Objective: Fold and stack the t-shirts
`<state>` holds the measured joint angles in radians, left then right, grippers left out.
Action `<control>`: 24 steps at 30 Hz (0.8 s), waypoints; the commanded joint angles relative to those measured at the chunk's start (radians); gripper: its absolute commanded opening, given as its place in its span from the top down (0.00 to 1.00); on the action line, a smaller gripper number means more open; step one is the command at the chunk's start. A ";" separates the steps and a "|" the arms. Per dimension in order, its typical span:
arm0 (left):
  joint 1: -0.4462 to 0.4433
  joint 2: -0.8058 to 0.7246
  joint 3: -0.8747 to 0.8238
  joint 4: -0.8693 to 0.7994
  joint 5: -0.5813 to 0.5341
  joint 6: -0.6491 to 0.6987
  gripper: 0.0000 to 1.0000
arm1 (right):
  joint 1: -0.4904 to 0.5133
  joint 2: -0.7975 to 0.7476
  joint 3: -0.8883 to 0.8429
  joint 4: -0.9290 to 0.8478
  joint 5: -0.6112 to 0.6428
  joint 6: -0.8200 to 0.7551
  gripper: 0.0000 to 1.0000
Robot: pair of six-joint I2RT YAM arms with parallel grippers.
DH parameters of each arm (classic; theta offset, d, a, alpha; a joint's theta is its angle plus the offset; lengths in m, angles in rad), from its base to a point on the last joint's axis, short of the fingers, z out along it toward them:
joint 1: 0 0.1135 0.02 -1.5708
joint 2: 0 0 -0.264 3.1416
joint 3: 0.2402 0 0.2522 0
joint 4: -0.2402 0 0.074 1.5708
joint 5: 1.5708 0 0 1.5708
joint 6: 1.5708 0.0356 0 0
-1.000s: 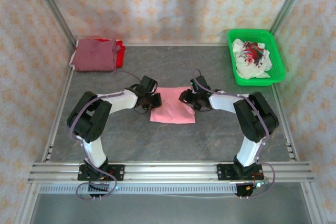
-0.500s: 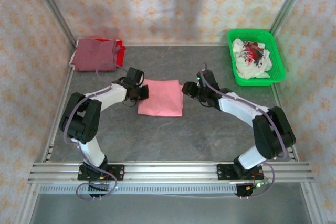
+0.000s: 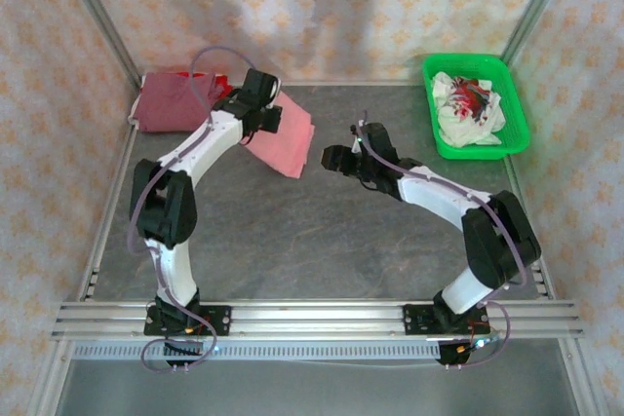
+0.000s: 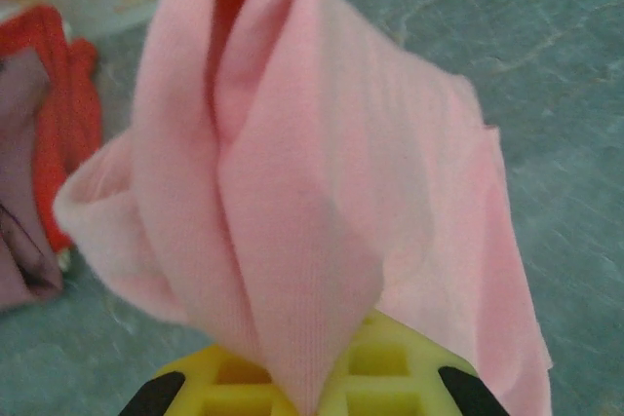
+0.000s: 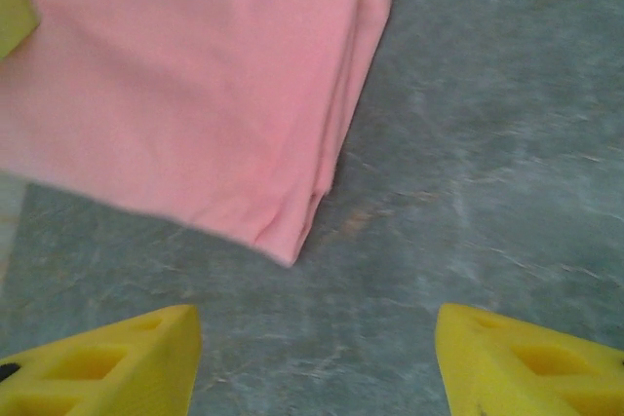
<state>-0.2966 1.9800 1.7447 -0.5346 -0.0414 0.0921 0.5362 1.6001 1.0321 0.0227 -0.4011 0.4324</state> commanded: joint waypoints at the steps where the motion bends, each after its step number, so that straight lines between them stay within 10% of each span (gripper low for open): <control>1: 0.064 0.071 0.128 -0.084 -0.082 0.159 1.00 | 0.001 0.020 0.054 0.035 -0.046 -0.027 0.35; 24: 0.375 0.393 0.891 -0.237 0.193 0.151 1.00 | 0.035 0.040 0.054 -0.039 -0.121 0.037 0.24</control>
<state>0.0463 2.3589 2.5912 -0.7818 0.0864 0.2848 0.5610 1.6363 1.0821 0.0055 -0.5175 0.4519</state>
